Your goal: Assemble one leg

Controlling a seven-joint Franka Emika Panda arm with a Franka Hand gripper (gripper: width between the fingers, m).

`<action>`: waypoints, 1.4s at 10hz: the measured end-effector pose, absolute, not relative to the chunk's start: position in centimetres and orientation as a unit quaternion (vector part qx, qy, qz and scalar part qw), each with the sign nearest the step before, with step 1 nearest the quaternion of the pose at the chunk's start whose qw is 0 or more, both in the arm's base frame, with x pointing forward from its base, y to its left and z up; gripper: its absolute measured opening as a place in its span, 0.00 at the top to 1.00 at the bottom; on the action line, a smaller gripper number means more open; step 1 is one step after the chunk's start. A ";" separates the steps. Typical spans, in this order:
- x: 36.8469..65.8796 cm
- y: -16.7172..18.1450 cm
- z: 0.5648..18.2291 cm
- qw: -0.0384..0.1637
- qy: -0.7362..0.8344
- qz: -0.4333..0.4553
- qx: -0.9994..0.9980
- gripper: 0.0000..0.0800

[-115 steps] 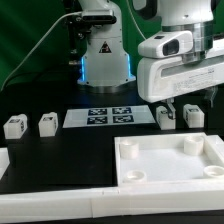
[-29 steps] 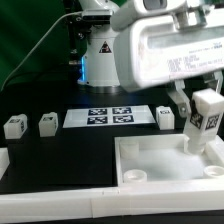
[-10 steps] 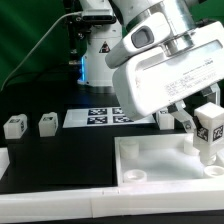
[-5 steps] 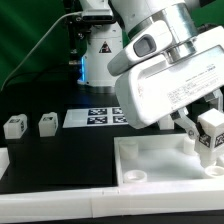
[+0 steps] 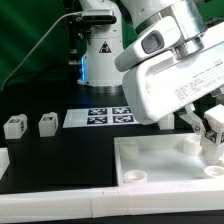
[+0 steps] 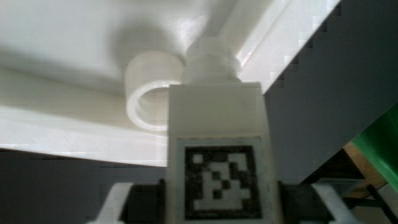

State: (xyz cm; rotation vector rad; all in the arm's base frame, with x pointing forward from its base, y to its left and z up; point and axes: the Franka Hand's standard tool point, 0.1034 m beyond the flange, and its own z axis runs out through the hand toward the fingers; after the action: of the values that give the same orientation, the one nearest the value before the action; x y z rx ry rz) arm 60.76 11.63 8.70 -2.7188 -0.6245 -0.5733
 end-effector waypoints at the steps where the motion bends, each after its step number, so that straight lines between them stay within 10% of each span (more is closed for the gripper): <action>1: 60.8 11.6 8.7 0.146 -0.217 -0.200 -0.944 0.63; 4: 61.5 8.5 10.9 0.122 -0.192 -0.272 -0.935 0.63; 9: 60.9 11.5 9.5 0.170 -0.158 -0.273 -0.934 0.63; 14: 61.8 11.7 10.8 0.153 -0.139 -0.278 -0.938 0.63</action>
Offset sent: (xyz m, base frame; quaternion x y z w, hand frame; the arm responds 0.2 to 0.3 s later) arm -0.0070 -0.0065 0.0411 0.0419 0.1798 0.0506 0.9815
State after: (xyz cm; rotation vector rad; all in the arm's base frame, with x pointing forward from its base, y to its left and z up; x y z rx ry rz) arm 61.84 11.65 10.84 -2.6911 -0.3979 -0.7967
